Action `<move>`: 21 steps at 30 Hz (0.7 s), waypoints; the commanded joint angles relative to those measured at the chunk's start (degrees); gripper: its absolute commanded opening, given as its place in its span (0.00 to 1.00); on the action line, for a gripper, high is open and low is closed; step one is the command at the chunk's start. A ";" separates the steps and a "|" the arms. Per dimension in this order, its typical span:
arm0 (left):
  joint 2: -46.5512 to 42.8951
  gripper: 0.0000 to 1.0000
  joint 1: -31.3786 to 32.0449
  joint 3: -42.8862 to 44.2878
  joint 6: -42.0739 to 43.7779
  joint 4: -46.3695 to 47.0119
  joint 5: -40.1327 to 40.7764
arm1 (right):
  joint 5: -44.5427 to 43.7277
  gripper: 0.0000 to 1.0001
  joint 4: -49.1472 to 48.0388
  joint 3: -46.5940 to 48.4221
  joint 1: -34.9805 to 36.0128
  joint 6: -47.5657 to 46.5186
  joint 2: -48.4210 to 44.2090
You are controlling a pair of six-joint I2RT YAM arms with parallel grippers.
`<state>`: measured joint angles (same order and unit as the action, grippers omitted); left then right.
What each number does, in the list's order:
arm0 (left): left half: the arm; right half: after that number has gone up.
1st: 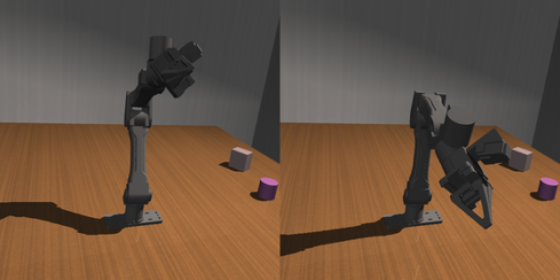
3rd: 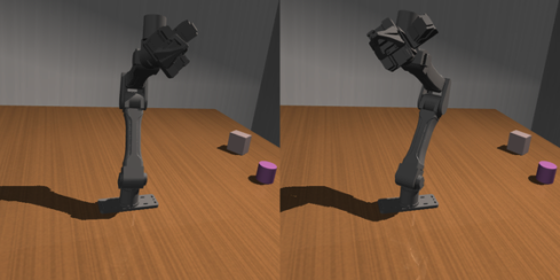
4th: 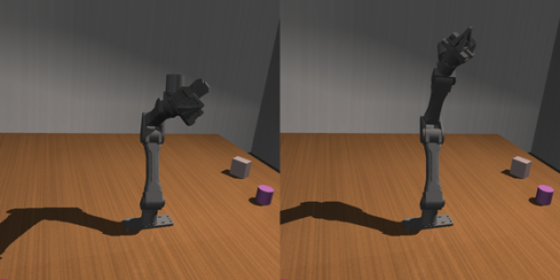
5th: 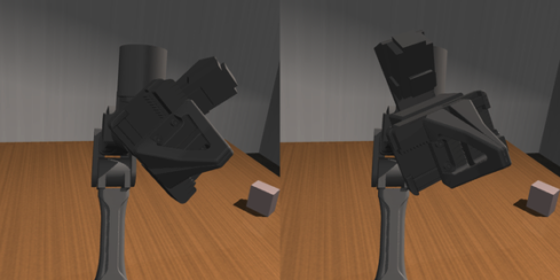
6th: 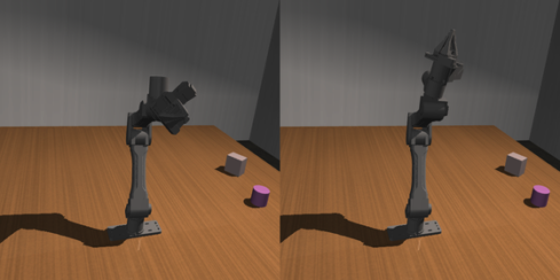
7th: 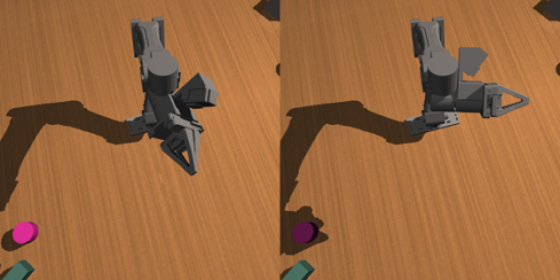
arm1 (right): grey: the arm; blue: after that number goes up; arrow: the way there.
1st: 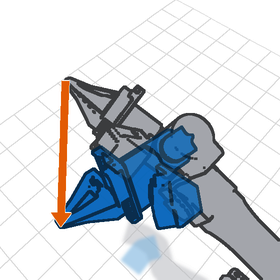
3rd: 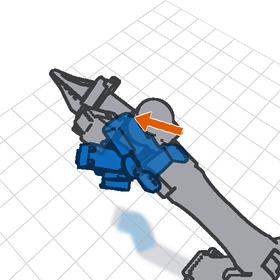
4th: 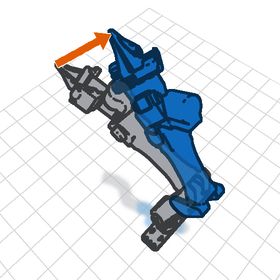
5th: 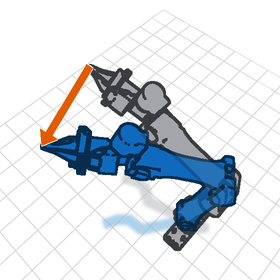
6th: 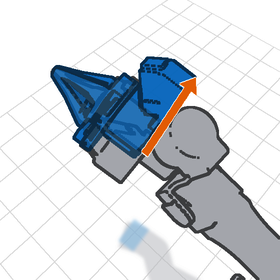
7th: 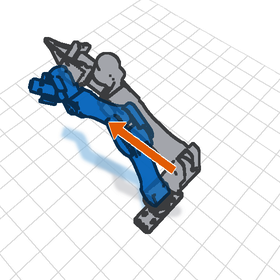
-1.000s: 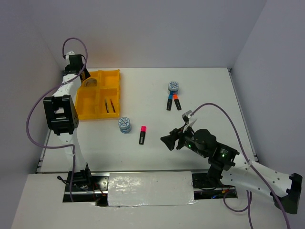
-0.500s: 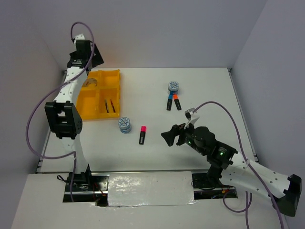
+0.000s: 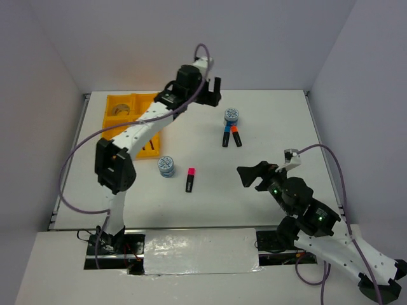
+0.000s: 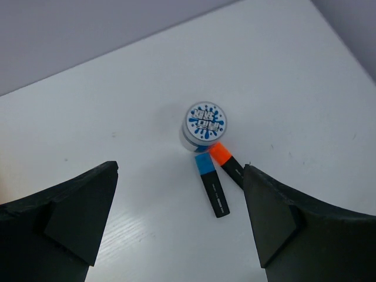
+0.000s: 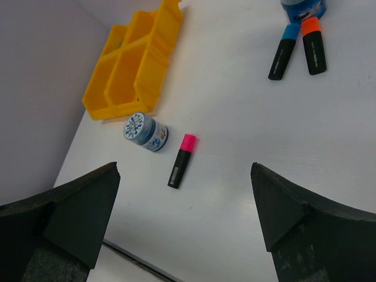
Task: Sort the stationery into containers
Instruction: Pick up the stationery from the center of the board.
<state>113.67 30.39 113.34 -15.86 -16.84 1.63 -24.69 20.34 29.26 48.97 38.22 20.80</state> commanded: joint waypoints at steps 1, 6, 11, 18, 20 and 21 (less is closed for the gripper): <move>8.91 0.99 4.57 2.94 8.02 5.93 -2.52 | -1.86 1.00 3.82 0.89 -0.28 1.77 -4.17; 18.68 0.99 5.91 8.74 7.33 11.82 1.88 | -1.51 1.00 6.56 0.89 -0.19 1.43 -8.31; 23.35 0.99 6.17 7.33 6.90 20.79 0.58 | 0.86 1.00 6.91 0.10 -0.19 0.63 -7.97; 27.39 0.99 6.79 7.07 7.59 24.31 1.54 | 4.91 1.00 3.48 -0.60 -0.19 -1.56 -5.77; 28.53 0.99 6.79 8.73 7.95 24.40 1.45 | 5.44 1.00 2.52 -0.25 -0.19 -2.18 -5.33; 30.37 0.99 6.79 9.78 8.30 23.79 1.19 | 5.53 1.00 2.34 -0.08 -0.19 -2.44 -5.15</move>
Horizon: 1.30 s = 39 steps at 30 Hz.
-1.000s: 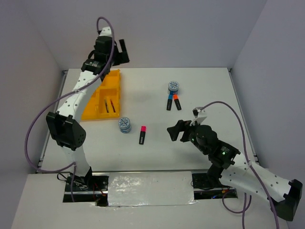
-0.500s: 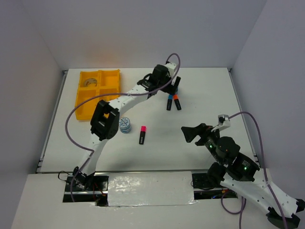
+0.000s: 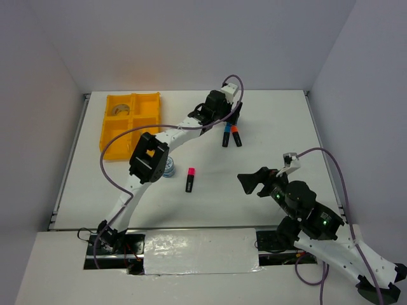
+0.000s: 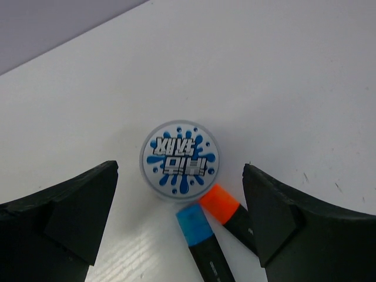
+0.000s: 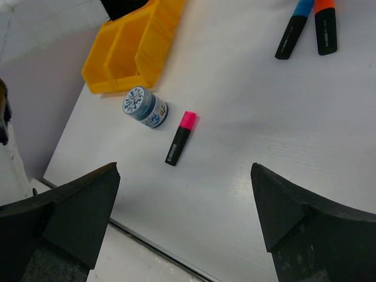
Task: Sort the stationery into containers
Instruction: Pick up the stationery from the center of the board.
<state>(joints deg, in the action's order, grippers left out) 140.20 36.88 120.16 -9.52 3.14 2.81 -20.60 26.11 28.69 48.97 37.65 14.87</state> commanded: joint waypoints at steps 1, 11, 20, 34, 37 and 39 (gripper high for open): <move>4.98 0.99 0.29 6.46 1.96 2.85 -0.43 | 1.53 1.00 -3.69 0.67 -0.19 -2.05 0.86; 12.55 0.93 -0.85 15.10 -1.11 0.29 -0.26 | 3.37 1.00 -3.70 2.69 -0.19 -3.90 -0.63; 8.69 0.11 -1.11 7.73 -1.82 7.39 -0.61 | 2.14 1.00 -2.99 3.13 -0.19 -5.13 -2.04; -16.26 0.00 -12.70 -8.97 -4.72 11.20 4.58 | 4.86 1.00 -7.73 -2.67 -0.11 -3.29 -2.05; -19.78 0.00 -17.71 -10.21 -3.93 7.08 5.27 | 5.92 1.00 -9.14 -3.11 -0.19 -3.37 -0.64; -20.49 0.00 -21.05 -9.68 -2.44 4.96 6.07 | 6.89 1.00 -10.63 -3.55 -0.19 -3.28 0.32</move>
<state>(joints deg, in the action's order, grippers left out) 123.90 19.77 109.54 -12.32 7.27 6.98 -15.53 21.04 25.58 48.97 34.06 13.80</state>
